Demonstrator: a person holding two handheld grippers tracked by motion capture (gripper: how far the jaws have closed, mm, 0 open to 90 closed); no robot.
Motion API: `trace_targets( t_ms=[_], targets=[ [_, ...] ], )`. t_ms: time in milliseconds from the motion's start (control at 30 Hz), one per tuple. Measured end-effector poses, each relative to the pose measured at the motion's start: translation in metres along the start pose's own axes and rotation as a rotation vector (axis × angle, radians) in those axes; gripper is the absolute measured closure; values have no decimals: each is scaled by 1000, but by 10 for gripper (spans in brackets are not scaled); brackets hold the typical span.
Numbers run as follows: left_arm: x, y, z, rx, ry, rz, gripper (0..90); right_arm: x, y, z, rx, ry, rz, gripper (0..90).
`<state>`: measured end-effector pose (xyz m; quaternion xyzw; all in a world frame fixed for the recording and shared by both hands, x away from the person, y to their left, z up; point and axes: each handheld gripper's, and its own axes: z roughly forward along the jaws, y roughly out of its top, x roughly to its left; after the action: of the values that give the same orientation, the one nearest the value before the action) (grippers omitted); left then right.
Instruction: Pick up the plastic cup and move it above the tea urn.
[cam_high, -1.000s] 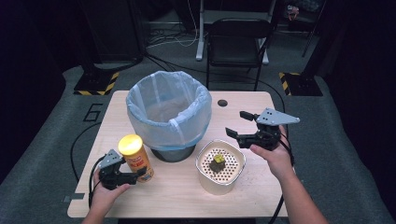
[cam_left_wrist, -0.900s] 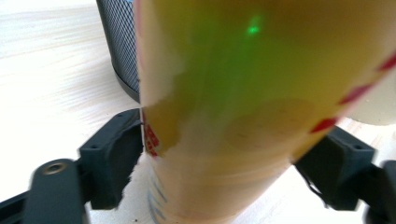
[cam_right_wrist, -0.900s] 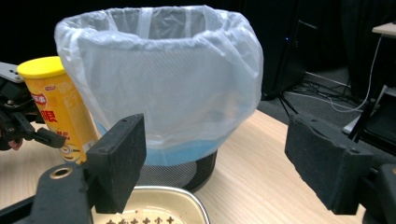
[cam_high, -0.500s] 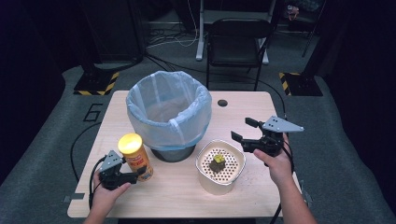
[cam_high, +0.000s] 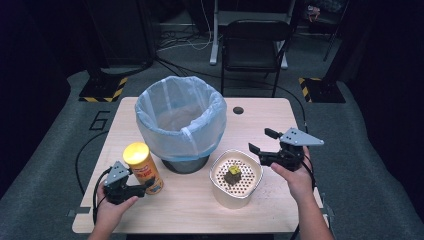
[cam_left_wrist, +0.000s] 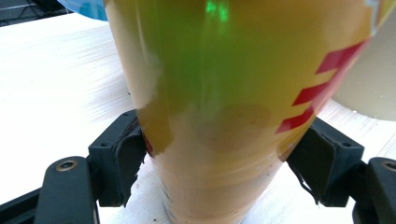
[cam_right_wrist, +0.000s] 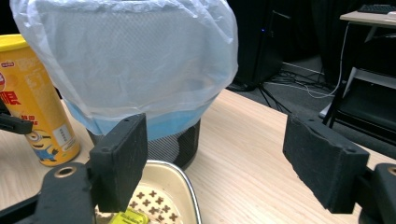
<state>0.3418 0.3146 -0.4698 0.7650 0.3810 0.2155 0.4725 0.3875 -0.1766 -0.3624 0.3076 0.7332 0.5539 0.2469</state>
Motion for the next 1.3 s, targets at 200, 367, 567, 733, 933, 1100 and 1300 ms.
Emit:
trace_targets(
  t_ms=[200,367,567,733,933,1100,1300],
  targets=[
    [-2,8,-11,-19,0,-23,239,5,1,5,6,-1,-6,220],
    [-2,18,-20,-10,13,-13,239,8,0,6,12,-13,-16,220],
    [-4,33,-33,1,15,-8,239,9,-3,2,23,-14,-18,220],
    [-7,47,-44,18,20,-41,239,8,-4,0,12,-15,-17,220],
    [-6,62,-58,27,20,-42,239,8,-6,-1,9,-13,-9,220],
    [-7,73,-63,22,22,-43,239,7,-8,-1,16,-18,-2,220],
    [-7,85,-70,25,25,-36,239,5,-11,-1,22,-21,5,220]
  ],
)
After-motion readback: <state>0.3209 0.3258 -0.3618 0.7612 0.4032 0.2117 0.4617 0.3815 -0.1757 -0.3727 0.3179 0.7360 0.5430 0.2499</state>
